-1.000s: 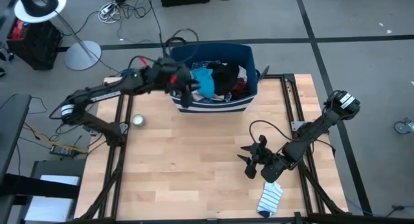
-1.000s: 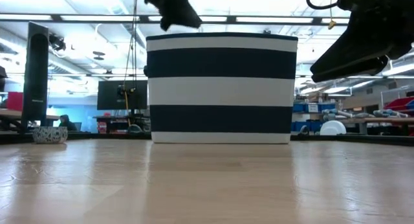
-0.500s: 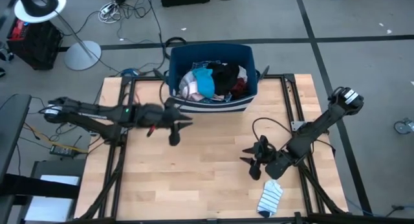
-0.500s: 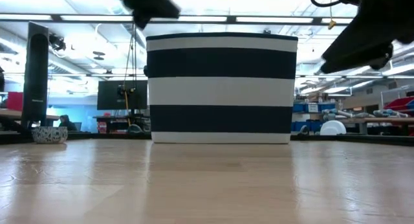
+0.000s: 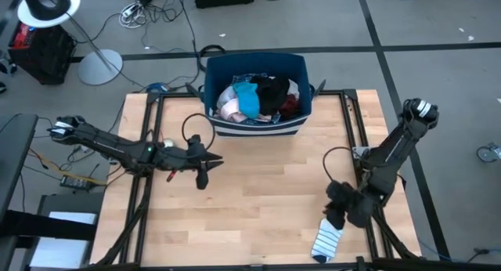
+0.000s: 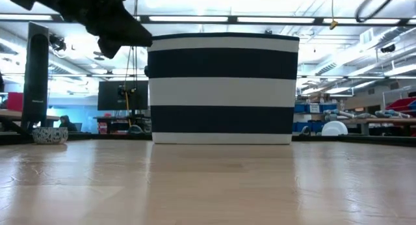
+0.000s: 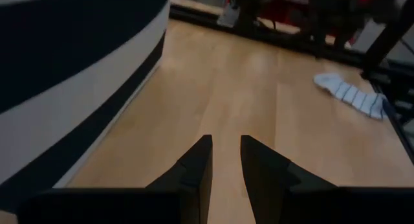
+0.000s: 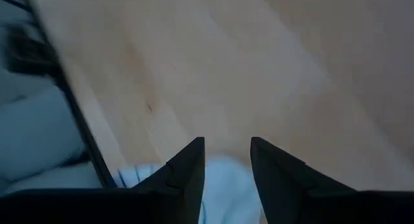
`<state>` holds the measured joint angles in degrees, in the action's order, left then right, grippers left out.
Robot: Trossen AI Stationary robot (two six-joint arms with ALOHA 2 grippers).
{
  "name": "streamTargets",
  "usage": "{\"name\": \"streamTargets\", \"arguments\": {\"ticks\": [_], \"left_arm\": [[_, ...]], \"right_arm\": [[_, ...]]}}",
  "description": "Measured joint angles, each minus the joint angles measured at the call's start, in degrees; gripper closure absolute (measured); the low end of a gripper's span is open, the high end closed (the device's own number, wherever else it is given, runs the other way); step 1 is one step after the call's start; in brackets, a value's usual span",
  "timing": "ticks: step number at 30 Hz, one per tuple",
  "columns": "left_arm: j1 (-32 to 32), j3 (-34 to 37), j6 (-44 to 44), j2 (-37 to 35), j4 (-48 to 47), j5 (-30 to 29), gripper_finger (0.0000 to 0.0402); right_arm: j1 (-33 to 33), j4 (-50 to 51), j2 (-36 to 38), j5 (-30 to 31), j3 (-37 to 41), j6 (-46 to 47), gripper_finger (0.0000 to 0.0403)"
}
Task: Sort clothes
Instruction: Put the striped sock into the blue laundry organizer
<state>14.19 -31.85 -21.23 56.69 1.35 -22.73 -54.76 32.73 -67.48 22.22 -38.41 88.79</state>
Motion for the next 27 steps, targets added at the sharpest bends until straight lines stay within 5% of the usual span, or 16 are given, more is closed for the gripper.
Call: {"name": "streamTargets", "arguments": {"ticks": [9,19,23,27], "left_arm": [[0.6,3.2,-0.2,0.0,7.7,-1.4,0.0316],[0.6,3.2,-0.1,0.0,8.0,-1.4,0.0317],[0.6,3.2,-0.1,0.0,8.3,-1.6,0.0317],[0.6,3.2,0.0,0.0,8.3,-2.2,0.0317]], "right_arm": [[-5.4,-1.2,-8.0,-12.0,0.0,17.2,0.028],[-4.8,-6.1,-18.9,-12.0,-0.3,19.5,0.0285],[-2.6,-4.6,-18.9,-12.8,-0.4,16.4,0.0344],[0.7,-0.1,-15.6,-2.9,0.1,11.4,0.0391]]}}
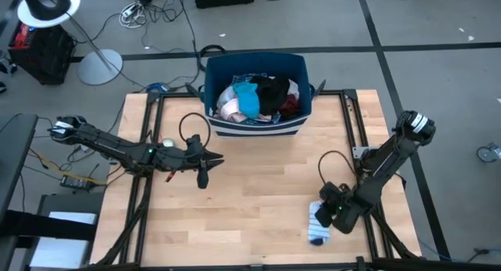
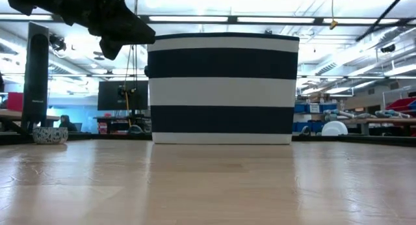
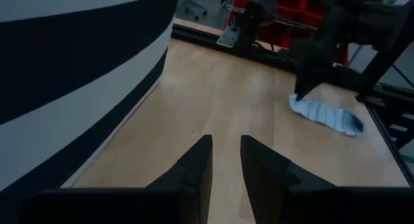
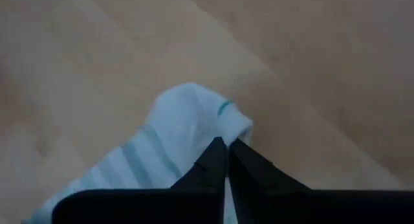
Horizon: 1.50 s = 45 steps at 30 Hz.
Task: Sort clothes
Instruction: Put the striped sock into the blue laundry organizer
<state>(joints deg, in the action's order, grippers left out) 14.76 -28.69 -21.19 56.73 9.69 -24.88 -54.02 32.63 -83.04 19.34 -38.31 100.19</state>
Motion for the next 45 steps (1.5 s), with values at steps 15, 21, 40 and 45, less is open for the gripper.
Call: {"name": "streamTargets", "arguments": {"ticks": [15,21,40,45], "left_arm": [[-0.5,0.0,3.2,0.0,1.3,-1.0,0.0317],[-0.5,0.0,4.4,2.1,1.5,-2.4,0.0317],[-0.5,0.0,7.5,8.7,4.2,-2.6,0.0317],[-0.5,0.0,7.8,8.7,4.2,-2.6,0.0317]], "right_arm": [[26.9,-1.6,18.9,14.5,-7.9,-48.8,0.0399],[39.6,-11.0,18.9,13.0,-20.9,-76.6,0.04],[68.6,-20.4,-11.1,4.2,-47.1,-92.5,0.0378],[73.7,-19.7,-18.6,-5.0,-47.1,-82.5,0.0321]]}}
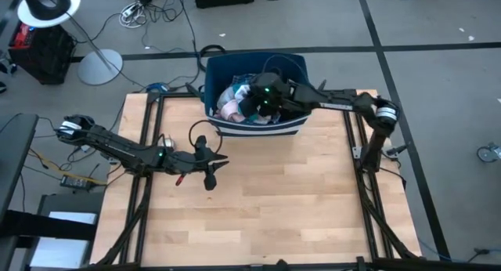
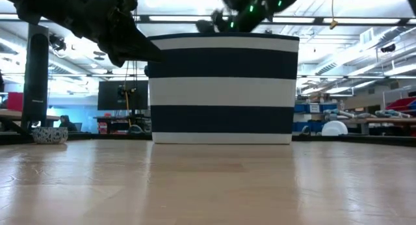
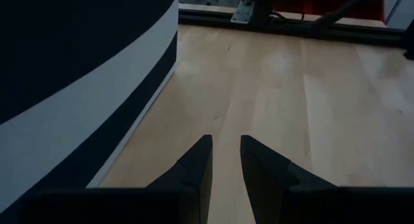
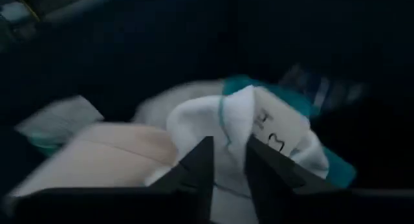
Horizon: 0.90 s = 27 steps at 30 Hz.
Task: Sort clothes
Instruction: Put the striped sock into the blue laundry organizer
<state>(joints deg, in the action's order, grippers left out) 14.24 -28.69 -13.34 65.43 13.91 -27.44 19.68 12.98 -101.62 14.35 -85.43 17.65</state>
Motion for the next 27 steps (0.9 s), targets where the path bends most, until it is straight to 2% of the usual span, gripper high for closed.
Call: {"name": "streamTargets", "arguments": {"ticks": [3,8,14,18,27], "left_arm": [[0.0,0.0,1.0,0.0,0.0,0.0,0.0317],[0.0,0.0,1.2,0.0,0.0,0.0,0.0317],[0.0,0.0,1.1,0.0,-0.1,0.0,0.0317],[0.0,0.0,1.0,0.0,-0.1,0.0,0.0317],[0.0,0.0,1.0,0.0,0.0,0.2,0.0317]], "right_arm": [[2.6,1.7,-3.2,-5.2,-0.1,4.8,0.0278],[5.0,3.7,-6.8,-10.6,-0.5,6.3,0.0214],[6.1,3.5,-6.5,-14.5,-0.3,6.2,0.0176],[6.8,6.7,-1.6,-16.2,0.1,6.3,0.0176],[8.4,20.0,16.3,-17.0,0.1,3.5,0.0188]]}}
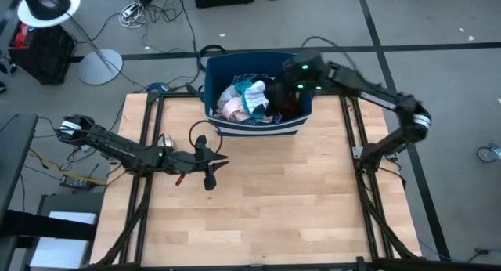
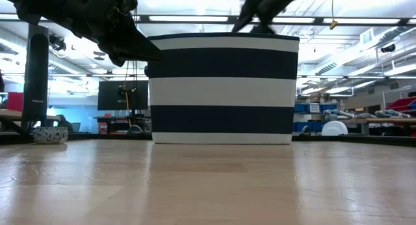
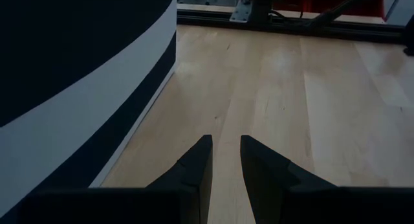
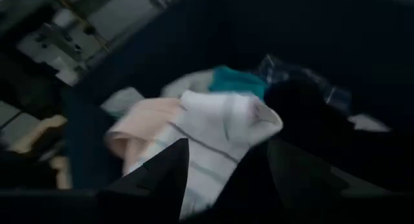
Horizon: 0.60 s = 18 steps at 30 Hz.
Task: Sort clothes
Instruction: Put the striped sock into the blue laundry organizer, then return to Home Position
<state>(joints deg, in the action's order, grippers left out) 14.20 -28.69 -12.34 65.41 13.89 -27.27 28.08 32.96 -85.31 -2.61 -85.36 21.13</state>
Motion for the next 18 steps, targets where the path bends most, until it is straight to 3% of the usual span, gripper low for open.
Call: {"name": "streamTargets", "arguments": {"ticks": [9,18], "left_arm": [[0.0,0.0,0.1,0.0,0.0,-0.2,0.0316],[0.0,0.0,0.1,0.0,0.0,-0.3,0.0316]], "right_arm": [[-7.7,2.2,11.6,6.1,4.7,-5.1,0.0188],[-18.3,8.0,17.9,6.4,12.3,-4.3,0.019]]}}
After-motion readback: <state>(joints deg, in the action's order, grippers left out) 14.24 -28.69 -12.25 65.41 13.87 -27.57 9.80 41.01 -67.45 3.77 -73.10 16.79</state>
